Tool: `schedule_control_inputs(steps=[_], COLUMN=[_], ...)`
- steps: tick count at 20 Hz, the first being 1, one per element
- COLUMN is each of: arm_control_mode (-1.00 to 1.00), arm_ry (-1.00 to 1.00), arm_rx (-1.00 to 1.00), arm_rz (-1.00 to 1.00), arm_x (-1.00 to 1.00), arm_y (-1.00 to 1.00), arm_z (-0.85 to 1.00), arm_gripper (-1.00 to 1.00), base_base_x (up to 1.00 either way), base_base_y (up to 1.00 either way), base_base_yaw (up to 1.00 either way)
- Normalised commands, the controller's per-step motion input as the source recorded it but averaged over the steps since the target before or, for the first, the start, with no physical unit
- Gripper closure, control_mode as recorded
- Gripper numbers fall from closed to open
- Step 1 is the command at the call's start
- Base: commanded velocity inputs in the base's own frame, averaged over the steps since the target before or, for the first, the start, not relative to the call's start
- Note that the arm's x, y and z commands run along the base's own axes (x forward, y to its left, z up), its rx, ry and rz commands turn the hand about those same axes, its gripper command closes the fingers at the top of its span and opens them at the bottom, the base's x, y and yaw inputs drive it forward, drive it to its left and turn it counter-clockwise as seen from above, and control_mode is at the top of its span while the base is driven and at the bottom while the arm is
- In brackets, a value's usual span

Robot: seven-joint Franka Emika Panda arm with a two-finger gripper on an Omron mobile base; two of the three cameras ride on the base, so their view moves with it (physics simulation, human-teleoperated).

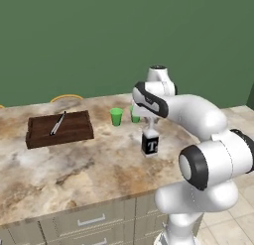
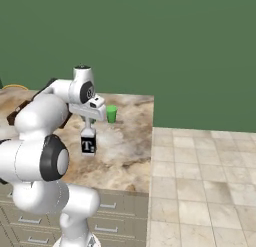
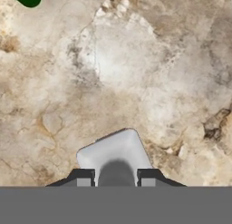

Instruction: Place the drinks on the dining counter in a tight cluster.

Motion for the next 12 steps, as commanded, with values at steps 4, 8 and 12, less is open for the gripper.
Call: schedule_control_inputs(steps=[4, 8, 12], arm_control_mode=[-1.00, -1.00, -1.00], arm_ry=[0.00, 0.00, -0.03], arm_rx=[0.00, 0.00, 0.00], arm_rz=[0.03, 0.01, 0.00], arm_x=[-0.04, 0.00, 0.00], arm_y=[0.24, 0.06, 0.00], arm_z=[-0.01, -0.27, -0.26], arm_gripper=[1.00, 1.00, 1.00], base_base_x=[0.00, 0.00, 0.00], base_base_y=[0.00, 0.00, 0.00], base_base_yaw=[0.00, 0.00, 0.00])
